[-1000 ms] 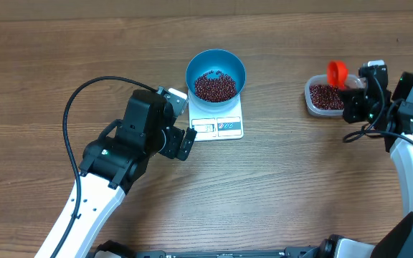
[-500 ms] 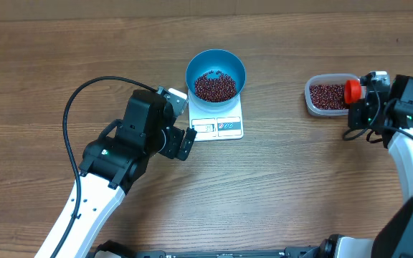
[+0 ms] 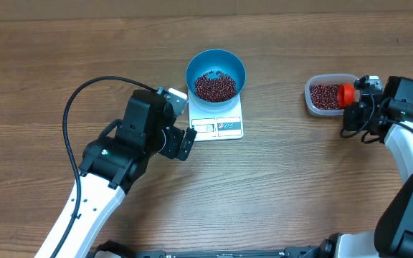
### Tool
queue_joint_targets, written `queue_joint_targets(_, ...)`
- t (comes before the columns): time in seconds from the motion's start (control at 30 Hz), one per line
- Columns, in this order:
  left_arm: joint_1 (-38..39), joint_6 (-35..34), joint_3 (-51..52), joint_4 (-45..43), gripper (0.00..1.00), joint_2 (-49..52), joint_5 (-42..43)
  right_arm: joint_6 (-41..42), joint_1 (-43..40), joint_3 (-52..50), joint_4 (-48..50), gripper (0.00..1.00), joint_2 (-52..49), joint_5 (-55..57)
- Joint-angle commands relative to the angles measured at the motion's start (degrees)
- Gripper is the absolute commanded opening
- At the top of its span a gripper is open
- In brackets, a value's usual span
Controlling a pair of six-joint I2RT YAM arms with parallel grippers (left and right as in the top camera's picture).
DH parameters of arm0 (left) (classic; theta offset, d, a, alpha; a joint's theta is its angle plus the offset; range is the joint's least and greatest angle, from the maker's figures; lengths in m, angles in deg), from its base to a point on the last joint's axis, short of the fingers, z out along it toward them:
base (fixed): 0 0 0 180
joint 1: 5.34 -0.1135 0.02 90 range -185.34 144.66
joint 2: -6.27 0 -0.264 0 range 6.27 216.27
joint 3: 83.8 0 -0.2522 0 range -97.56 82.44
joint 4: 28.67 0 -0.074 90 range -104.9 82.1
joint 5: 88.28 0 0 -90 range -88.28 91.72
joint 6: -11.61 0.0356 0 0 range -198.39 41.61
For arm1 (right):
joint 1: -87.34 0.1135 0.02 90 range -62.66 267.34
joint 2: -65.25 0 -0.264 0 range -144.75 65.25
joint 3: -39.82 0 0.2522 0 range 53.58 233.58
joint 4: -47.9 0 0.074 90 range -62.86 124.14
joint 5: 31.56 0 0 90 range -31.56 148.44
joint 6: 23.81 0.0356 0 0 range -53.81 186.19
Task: Scoop item into bowl and weigh 150g on scale
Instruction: 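Dip the red scoop into the beans again with the right gripper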
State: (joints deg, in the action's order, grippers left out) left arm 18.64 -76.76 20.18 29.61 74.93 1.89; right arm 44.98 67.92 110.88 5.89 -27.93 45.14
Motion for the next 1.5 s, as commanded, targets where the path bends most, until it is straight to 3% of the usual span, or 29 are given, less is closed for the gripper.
queue_joint_targets(0.0,0.15,-0.52,0.22,-0.17,1.00,0.33,-0.44,0.20,0.17,0.02,0.17,0.04,-2.01,-6.73)
queue_joint_targets(0.53,0.15,-0.52,0.22,-0.17,0.99,0.33,-0.44,0.20,0.83,0.02,-0.98,0.04,-2.01,-12.26)
queue_joint_targets(0.77,0.15,-0.52,0.22,-0.17,1.00,0.33,-0.44,-0.35,0.83,1.05,0.07,0.04,-1.92,-1.60)
queue_joint_targets(0.97,0.15,-0.52,0.22,-0.17,1.00,0.33,-0.44,-9.22,0.83,1.66,0.15,0.04,-1.01,1.77)
queue_joint_targets(1.1,0.15,-0.52,0.22,-0.17,1.00,0.33,-0.44,-10.80,0.83,1.66,0.98,0.04,-0.94,6.19)
queue_joint_targets(1.47,0.15,-0.52,0.22,-0.17,0.99,0.33,-0.44,-10.56,0.83,0.13,1.46,0.04,-1.14,3.89)
